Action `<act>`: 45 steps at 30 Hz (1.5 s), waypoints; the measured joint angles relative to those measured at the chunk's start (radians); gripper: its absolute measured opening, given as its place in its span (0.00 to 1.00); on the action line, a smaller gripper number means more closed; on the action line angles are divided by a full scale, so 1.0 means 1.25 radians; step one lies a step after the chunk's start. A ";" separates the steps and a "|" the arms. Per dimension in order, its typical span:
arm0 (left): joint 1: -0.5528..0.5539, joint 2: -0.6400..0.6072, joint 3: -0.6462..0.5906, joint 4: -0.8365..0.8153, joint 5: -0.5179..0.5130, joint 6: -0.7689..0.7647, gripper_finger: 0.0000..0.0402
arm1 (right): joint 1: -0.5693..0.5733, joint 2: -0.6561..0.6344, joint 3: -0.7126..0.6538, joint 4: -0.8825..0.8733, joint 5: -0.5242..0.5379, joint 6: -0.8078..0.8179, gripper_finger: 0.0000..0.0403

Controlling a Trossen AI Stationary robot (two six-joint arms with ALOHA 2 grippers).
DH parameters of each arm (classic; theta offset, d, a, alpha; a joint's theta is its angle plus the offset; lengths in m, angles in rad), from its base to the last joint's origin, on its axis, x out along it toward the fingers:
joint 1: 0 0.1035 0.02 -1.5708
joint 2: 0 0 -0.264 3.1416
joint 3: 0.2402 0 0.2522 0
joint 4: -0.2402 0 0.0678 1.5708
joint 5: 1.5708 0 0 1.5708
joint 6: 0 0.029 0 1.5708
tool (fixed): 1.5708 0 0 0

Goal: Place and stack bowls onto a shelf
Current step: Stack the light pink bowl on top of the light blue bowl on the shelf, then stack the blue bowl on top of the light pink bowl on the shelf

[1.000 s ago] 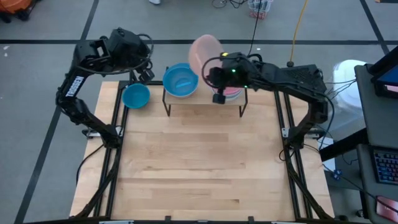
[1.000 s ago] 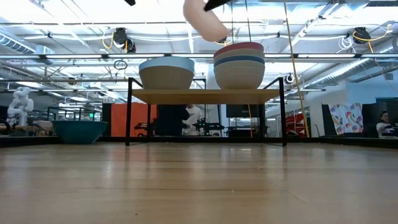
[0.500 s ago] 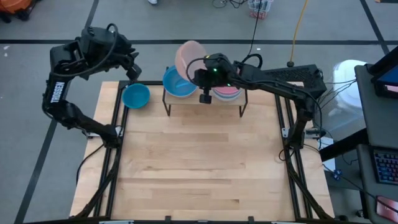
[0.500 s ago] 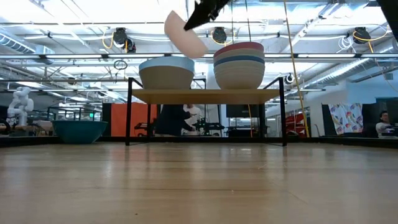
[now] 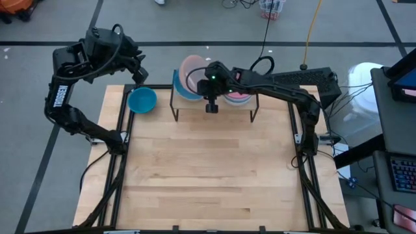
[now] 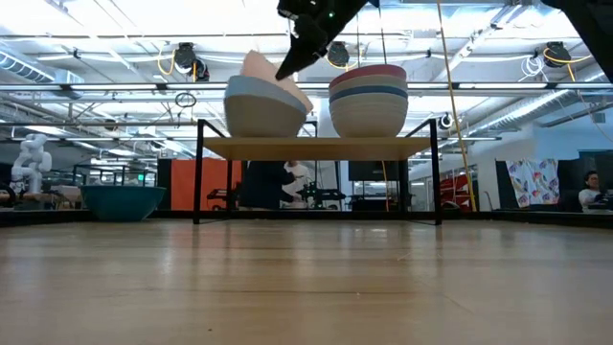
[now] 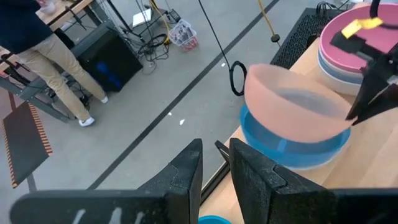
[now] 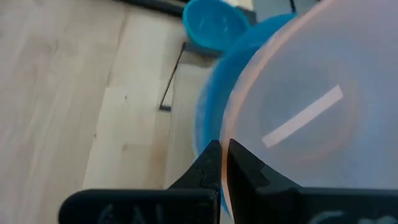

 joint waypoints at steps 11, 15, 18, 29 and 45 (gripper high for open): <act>0.000 0.000 0.000 -0.001 0.000 0.018 0.21 | 0.005 0.008 0.000 -0.004 0.003 -0.055 0.04; 0.000 0.000 0.000 -0.001 0.000 0.021 0.21 | 0.017 0.007 0.000 0.000 0.003 -0.056 0.10; 0.000 0.000 0.000 -0.003 0.000 0.018 0.21 | 0.029 0.007 0.000 -0.001 0.004 -0.072 0.16; 0.000 0.000 0.000 -0.035 0.016 0.033 0.21 | 0.086 -0.037 -0.001 0.031 0.155 -0.180 0.33; 0.070 -0.001 -0.192 -0.093 0.010 -0.241 0.21 | 0.106 -0.215 -0.001 0.047 0.404 -0.181 0.35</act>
